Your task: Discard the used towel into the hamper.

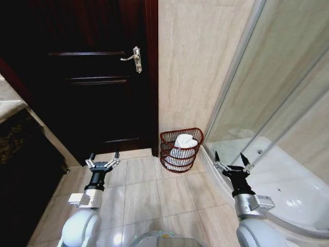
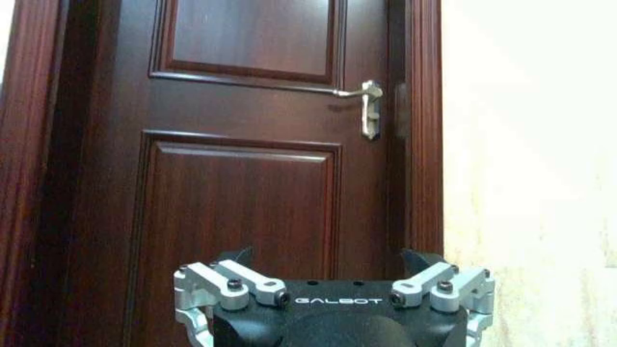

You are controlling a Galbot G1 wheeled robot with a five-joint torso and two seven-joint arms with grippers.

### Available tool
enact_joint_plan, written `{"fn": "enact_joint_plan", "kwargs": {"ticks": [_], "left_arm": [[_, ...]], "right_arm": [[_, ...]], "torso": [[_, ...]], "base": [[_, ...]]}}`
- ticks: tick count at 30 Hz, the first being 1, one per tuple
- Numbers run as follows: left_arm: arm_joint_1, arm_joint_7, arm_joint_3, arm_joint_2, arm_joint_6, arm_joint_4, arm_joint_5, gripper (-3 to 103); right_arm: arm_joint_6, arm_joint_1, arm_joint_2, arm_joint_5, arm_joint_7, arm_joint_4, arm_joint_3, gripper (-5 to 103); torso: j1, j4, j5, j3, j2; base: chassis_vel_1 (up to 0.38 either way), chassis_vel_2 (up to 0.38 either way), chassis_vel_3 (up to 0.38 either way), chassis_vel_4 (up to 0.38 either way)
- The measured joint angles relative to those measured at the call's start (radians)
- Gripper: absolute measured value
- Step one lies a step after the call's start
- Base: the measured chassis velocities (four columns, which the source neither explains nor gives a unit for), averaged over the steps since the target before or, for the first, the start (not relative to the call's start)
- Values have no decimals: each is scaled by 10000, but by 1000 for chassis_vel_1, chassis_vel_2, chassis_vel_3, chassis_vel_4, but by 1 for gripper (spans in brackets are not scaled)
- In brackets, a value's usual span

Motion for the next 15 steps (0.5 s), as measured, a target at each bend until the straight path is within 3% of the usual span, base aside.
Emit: {"fn": "enact_joint_plan", "kwargs": {"ticks": [9,15], "left_arm": [[2,28,29,-71,12,-34,195,100],[6,25,78,-129,17,-25,294,100]], "right_arm": [[191,-52,55,-57,0,-45,-66,100],[335,-60,54,47,-103,-45,-98,100]], "torso": [[-6,-1,0,-10,-10],[-8,1,-1,-13,-13]], "base": [[140,-128,-129,130],[45,-65,-56,55]]}}
